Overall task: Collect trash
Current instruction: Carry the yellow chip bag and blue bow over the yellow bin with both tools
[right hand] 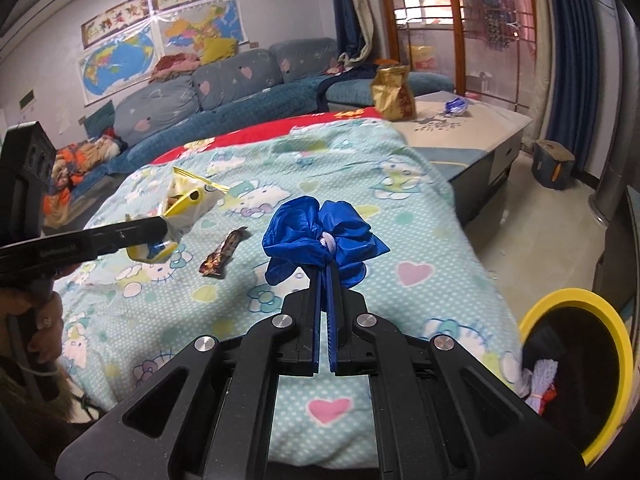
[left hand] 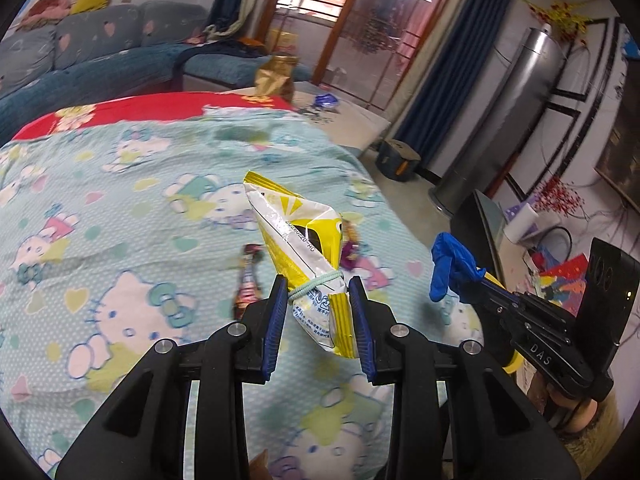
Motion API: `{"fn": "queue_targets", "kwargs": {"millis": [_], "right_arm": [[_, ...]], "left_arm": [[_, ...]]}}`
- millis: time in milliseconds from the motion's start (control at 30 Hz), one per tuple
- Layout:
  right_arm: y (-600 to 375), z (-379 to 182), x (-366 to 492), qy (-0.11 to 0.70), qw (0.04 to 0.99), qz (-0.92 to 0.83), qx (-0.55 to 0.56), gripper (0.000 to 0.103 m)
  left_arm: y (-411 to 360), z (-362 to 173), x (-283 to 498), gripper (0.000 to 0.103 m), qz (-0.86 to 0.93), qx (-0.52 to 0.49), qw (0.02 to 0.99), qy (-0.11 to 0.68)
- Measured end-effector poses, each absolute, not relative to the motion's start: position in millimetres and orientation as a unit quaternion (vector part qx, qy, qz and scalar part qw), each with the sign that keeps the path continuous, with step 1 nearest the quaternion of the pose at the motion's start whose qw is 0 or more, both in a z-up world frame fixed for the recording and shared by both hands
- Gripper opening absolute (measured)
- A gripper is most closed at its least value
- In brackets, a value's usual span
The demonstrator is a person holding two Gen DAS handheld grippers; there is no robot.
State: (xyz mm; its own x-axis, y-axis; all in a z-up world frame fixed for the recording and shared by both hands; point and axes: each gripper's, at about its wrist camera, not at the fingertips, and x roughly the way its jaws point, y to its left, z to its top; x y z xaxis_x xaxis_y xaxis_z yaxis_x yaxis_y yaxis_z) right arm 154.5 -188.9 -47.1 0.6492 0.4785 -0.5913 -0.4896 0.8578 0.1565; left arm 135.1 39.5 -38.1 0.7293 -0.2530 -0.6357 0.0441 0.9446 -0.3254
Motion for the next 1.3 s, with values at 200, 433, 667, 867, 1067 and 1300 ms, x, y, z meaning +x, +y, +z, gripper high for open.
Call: {"fn": "queue_targets", "kwargs": {"millis": [200, 433, 667, 867, 1067, 1300], "right_arm": [[-214, -43, 150, 0.318, 0.916, 0.242, 0.003, 0.001], [-235, -41, 145, 0.313, 0.925, 0.217, 0.013, 0.001], [-254, -42, 141, 0.311, 0.93, 0.195, 0.025, 0.001], [-270, -42, 137, 0.309, 0.934, 0.177, 0.034, 0.001], [-285, -44, 132, 0.309, 0.937, 0.16, 0.042, 0.001], [-301, -46, 128, 0.309, 0.939, 0.139, 0.055, 0.001]], "left_arm": [[9, -35, 140, 0.03, -0.109, -0.129, 0.918, 0.36], [-18, -32, 145, 0.03, -0.136, -0.113, 0.915, 0.362], [-44, -33, 149, 0.03, -0.162, -0.098, 0.911, 0.366], [-69, -35, 152, 0.03, -0.186, -0.083, 0.907, 0.369], [-90, -32, 153, 0.03, -0.206, -0.072, 0.905, 0.365], [-112, -32, 156, 0.03, -0.224, -0.057, 0.902, 0.365]]}}
